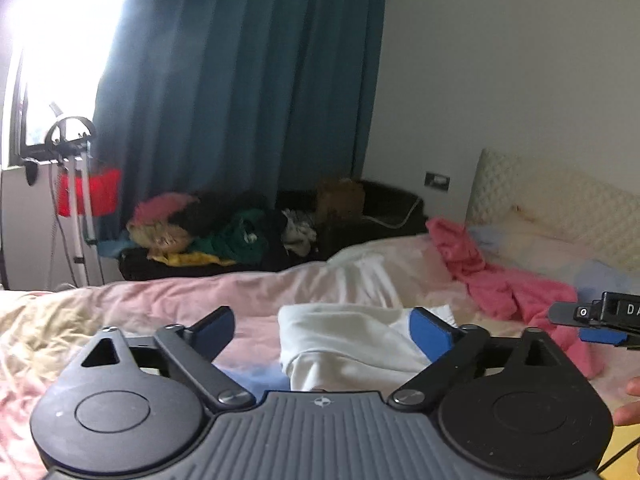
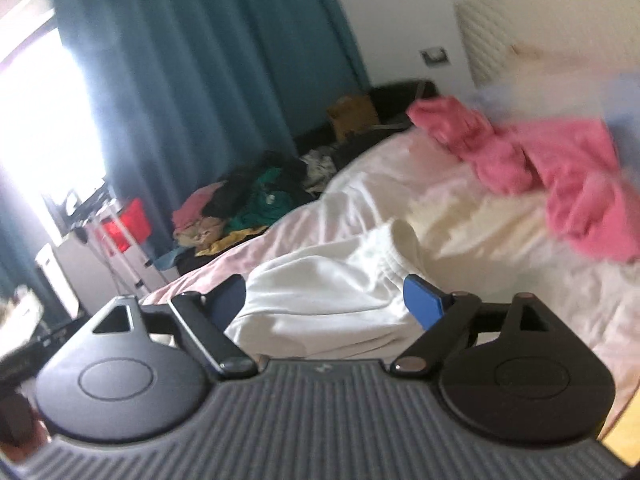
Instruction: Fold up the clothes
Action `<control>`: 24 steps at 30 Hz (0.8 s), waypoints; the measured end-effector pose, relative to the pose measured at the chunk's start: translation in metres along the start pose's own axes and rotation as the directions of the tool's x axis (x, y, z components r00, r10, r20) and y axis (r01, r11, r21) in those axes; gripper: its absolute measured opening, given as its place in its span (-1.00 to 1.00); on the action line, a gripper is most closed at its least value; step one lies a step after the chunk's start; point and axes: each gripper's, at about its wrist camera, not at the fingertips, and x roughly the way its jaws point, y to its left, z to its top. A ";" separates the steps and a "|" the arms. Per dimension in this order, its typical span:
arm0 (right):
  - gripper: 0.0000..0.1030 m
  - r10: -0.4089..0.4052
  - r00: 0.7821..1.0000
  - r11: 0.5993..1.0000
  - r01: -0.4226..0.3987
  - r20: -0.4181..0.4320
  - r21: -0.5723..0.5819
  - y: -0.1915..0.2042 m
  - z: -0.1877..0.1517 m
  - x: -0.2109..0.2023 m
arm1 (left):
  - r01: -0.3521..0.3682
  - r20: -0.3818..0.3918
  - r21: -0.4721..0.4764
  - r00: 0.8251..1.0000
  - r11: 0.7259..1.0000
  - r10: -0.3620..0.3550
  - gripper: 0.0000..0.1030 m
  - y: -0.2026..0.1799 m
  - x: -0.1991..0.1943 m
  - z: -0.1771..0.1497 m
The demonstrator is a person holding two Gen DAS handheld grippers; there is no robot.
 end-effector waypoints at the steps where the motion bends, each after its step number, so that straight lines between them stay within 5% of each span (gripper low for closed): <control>1: 0.69 0.008 1.000 1.000 -0.007 0.011 -0.025 0.007 0.000 -0.009 | 0.001 0.009 0.001 1.000 1.000 -0.001 0.94 -0.001 -0.010 0.001; 12: 0.69 0.016 0.993 0.989 0.000 0.115 -0.145 0.047 -0.058 -0.068 | 0.014 0.041 0.021 0.999 1.000 -0.015 0.99 -0.008 -0.088 -0.029; 24: 0.69 -0.072 0.988 0.973 0.099 0.136 -0.209 0.052 -0.117 -0.039 | -0.027 0.008 0.057 1.000 0.998 0.027 0.99 0.005 -0.083 -0.067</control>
